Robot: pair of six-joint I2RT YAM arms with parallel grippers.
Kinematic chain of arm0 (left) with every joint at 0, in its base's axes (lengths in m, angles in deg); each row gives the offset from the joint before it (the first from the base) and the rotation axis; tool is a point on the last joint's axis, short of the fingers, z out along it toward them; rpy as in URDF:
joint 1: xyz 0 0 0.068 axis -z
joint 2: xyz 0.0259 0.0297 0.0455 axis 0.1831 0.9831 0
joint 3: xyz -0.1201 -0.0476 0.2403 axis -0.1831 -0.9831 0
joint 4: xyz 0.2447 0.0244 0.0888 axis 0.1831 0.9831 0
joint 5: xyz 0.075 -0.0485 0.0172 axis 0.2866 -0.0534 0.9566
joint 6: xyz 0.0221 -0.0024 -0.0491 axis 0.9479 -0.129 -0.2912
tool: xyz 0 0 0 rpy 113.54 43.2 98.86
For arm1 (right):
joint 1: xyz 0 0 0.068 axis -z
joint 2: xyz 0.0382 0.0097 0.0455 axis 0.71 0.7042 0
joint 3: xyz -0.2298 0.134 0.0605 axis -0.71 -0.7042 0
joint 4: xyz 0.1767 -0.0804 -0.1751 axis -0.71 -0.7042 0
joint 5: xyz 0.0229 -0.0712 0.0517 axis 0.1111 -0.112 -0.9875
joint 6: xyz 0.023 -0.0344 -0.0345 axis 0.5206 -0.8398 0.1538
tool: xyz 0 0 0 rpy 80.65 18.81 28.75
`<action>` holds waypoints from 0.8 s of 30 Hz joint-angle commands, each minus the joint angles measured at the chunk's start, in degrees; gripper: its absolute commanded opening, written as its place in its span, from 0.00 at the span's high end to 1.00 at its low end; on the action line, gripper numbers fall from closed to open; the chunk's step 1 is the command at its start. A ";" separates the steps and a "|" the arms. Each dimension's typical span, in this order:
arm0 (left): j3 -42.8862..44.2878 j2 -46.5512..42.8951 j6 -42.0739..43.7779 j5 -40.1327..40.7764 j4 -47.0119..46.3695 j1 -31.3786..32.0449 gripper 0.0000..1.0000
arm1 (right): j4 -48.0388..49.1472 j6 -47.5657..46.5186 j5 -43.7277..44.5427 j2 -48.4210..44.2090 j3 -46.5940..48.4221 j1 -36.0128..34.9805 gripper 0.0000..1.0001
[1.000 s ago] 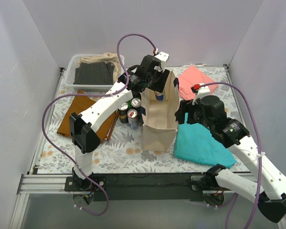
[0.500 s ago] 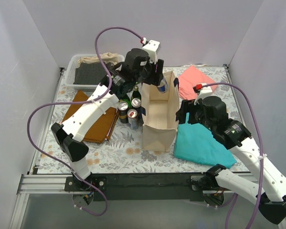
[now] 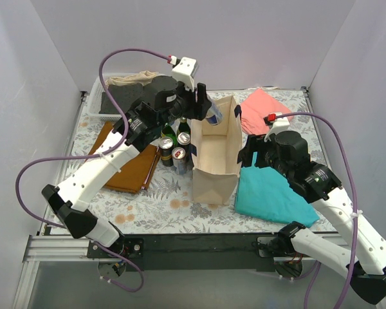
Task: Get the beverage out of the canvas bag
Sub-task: Place the drink at the center of the board.
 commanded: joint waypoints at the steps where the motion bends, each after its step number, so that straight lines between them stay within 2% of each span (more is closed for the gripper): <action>1: -4.09 -8.94 -0.60 1.54 -11.50 -0.17 1.00 | 0.52 0.94 1.00 -0.87 -0.41 0.24 0.21; 12: -12.63 -17.39 0.01 8.39 -18.20 -0.17 1.00 | 0.52 0.85 0.91 0.53 -0.14 0.24 0.21; 24: -14.39 -21.69 1.77 21.13 -12.14 -0.17 1.00 | 0.52 0.85 0.56 2.82 0.65 0.33 0.21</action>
